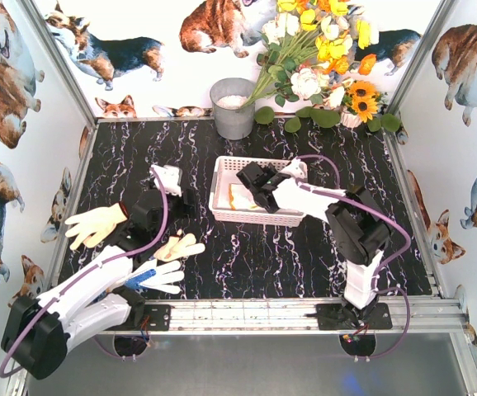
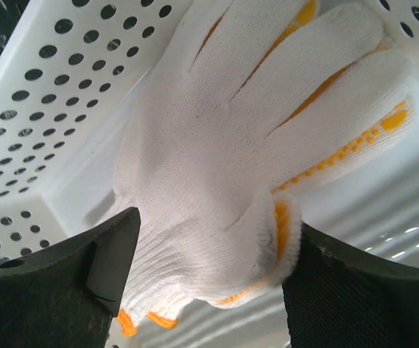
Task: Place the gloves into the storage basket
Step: Place the glove in the bin.
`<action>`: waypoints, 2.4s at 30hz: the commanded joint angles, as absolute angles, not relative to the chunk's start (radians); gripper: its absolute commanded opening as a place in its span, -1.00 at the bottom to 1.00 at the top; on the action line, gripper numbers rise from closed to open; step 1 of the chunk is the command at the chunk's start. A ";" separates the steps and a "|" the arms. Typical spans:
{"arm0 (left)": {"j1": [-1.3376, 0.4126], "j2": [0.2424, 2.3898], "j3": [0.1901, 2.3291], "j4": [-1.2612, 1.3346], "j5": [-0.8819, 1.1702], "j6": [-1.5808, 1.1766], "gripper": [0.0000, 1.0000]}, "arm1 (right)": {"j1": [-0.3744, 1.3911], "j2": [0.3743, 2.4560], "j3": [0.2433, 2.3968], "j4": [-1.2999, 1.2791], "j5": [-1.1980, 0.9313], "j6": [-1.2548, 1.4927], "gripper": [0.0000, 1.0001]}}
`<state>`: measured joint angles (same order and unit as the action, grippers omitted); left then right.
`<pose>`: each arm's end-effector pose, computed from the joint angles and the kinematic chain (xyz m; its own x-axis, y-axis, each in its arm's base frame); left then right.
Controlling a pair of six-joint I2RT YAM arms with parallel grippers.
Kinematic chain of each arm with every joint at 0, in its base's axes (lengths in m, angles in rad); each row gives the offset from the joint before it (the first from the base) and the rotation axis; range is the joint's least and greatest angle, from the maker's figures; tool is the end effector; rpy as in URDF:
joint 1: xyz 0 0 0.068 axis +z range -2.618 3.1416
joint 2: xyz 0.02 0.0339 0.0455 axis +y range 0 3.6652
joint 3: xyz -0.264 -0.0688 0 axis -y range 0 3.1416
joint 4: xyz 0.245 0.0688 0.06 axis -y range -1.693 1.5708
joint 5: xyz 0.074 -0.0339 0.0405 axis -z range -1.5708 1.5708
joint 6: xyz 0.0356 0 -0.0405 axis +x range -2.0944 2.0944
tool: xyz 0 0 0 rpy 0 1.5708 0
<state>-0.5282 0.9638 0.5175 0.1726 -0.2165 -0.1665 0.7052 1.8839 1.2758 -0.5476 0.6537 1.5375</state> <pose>0.1948 -0.1048 0.2493 -0.2822 -0.0227 -0.9591 0.2706 0.9573 -0.1023 0.3018 0.2285 0.1804 -0.3508 0.7433 -0.5696 0.6855 0.6182 0.3845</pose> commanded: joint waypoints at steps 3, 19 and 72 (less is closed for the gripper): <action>-0.516 0.891 0.575 0.049 -0.216 -0.210 0.35 | 0.691 1.775 1.260 -0.569 0.572 1.290 0.51; -0.426 0.790 0.764 -0.312 -0.082 -0.204 0.77 | 0.592 1.409 1.026 -0.385 0.195 0.694 0.51; -0.164 0.849 0.719 -0.271 0.109 -0.192 0.89 | 0.594 2.062 1.548 -0.595 0.017 0.355 0.12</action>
<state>-0.1783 0.8501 0.7269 -0.3012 0.0872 -0.1833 0.5919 2.0380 1.5070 -0.6746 0.0082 0.2890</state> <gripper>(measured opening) 0.941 0.560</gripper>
